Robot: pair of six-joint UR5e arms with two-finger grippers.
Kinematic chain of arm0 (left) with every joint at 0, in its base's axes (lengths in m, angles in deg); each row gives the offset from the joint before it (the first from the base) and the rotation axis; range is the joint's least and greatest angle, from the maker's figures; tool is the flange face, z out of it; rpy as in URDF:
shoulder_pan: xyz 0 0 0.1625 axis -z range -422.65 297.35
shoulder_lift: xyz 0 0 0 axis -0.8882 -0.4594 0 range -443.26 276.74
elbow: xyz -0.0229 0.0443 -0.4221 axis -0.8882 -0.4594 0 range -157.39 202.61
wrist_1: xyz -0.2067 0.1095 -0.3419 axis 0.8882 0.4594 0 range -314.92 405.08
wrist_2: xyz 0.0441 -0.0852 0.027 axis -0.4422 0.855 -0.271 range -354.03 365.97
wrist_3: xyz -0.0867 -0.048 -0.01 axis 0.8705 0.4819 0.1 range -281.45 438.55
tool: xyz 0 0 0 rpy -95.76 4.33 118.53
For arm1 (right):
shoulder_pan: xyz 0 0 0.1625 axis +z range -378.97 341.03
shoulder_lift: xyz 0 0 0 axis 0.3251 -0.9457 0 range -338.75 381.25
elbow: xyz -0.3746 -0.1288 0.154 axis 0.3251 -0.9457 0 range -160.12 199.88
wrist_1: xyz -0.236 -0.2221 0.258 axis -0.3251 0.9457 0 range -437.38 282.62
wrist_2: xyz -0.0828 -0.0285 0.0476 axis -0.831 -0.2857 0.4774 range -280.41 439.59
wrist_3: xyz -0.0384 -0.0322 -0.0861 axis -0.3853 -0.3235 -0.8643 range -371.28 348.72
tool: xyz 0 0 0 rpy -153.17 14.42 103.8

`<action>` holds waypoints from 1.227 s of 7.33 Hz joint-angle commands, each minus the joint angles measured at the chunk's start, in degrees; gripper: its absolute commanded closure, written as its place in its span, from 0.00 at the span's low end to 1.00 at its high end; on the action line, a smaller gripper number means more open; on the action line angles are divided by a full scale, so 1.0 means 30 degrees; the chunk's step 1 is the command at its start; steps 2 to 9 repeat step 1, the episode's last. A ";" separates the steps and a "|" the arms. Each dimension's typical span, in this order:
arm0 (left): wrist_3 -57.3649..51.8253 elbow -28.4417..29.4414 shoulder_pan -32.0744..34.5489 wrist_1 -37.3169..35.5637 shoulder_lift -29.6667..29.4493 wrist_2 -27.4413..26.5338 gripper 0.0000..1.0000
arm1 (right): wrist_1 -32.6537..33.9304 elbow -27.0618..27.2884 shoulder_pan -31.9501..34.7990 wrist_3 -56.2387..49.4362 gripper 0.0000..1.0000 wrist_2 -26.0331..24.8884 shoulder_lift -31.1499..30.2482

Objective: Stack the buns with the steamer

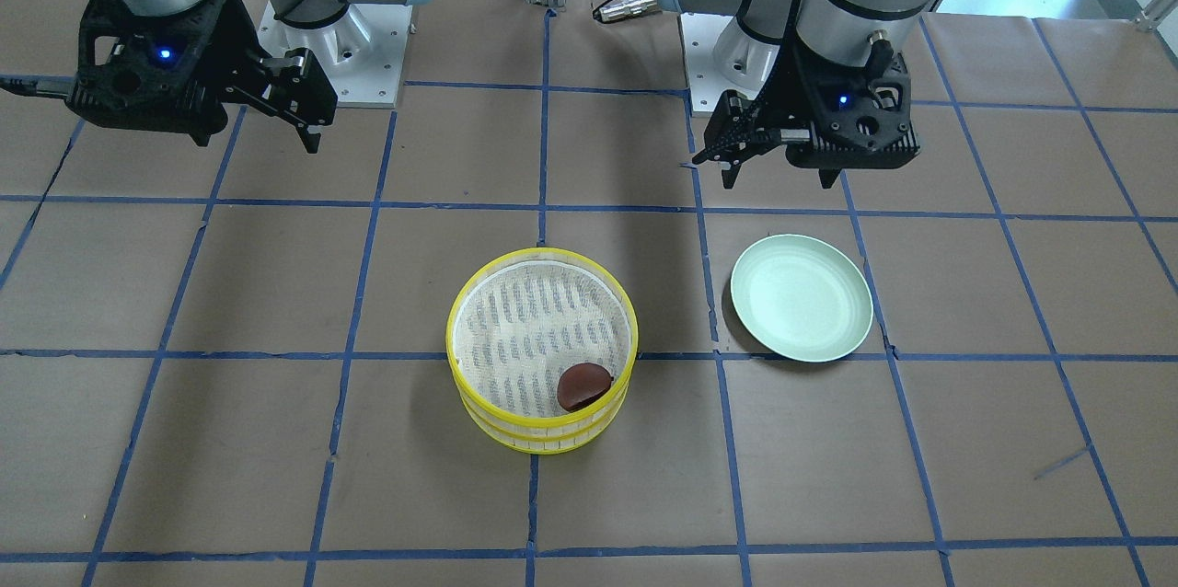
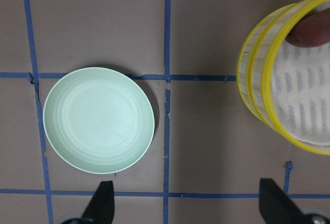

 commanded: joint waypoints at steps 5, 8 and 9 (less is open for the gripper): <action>-0.0081 -0.0391 0.0154 -0.0603 0.0389 -0.0070 0.00 | -0.0023 0.0053 0.0000 0.0000 0.00 -0.0009 0.0008; -0.0081 -0.0391 0.0154 -0.0603 0.0389 -0.0070 0.00 | -0.0023 0.0053 0.0000 0.0000 0.00 -0.0009 0.0008; -0.0081 -0.0391 0.0154 -0.0603 0.0389 -0.0070 0.00 | -0.0023 0.0053 0.0000 0.0000 0.00 -0.0009 0.0008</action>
